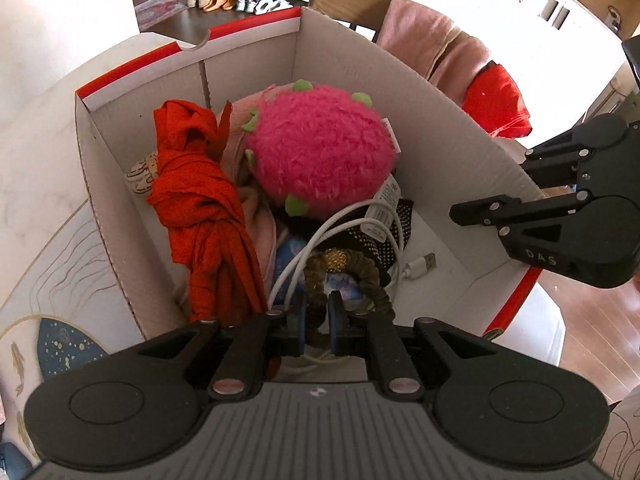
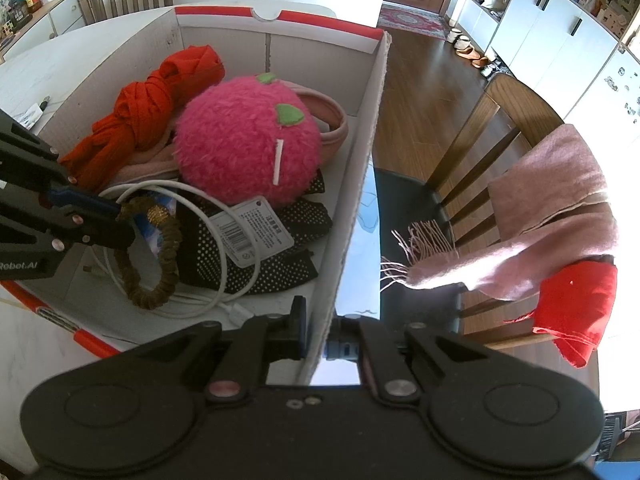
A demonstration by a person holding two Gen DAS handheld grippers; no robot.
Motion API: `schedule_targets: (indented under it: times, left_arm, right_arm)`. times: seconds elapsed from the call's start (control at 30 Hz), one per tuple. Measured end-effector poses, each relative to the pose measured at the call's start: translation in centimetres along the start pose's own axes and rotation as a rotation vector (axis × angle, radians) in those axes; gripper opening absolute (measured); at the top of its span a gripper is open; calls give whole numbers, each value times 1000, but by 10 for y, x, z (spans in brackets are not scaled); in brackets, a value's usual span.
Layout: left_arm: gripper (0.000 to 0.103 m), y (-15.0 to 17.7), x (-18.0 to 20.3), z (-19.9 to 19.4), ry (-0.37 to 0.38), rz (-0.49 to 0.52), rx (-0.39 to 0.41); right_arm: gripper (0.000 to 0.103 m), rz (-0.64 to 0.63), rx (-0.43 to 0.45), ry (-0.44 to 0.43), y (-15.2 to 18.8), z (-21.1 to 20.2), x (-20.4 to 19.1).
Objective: Organize objects
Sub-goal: 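Carry the hair tie with the left gripper into the box and release, then move the left gripper back to the white printed paper bag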
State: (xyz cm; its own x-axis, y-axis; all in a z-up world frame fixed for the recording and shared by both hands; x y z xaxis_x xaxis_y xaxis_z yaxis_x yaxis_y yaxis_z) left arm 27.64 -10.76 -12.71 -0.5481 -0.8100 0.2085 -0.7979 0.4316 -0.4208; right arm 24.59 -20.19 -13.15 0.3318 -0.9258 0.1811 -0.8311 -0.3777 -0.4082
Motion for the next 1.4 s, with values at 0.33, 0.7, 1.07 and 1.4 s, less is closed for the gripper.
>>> schedule_targets:
  times: [0.33, 0.7, 1.07, 1.4]
  left_arm:
    - [39, 3, 9, -18, 42, 4, 41]
    - [65, 9, 22, -59, 55, 7, 151]
    - [78, 31, -4, -107, 11, -108, 279]
    - [89, 74, -82, -139, -124, -337, 355]
  right_arm:
    - [7, 1, 0, 0, 0, 0, 0]
    - [7, 0, -1, 0, -1, 0, 0]
    - [7, -1, -5, -5, 0, 0, 1]
    - [8, -3, -15, -1, -1, 0, 0]
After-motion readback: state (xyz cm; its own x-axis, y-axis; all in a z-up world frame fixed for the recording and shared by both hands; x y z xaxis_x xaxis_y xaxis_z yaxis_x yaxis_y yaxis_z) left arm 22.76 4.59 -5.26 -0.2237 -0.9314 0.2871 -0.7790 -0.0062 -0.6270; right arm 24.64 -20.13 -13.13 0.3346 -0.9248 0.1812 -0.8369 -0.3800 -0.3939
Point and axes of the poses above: each gripper's, at about its wrist camera, not at the fingertips, and z roughly the way its jaws point, x to its right, y to its underside, the point moved 4 cm from there along z, roughly the way its jaws point, and after that the axes turned 6 degrees about y, right-handed, at the moved point
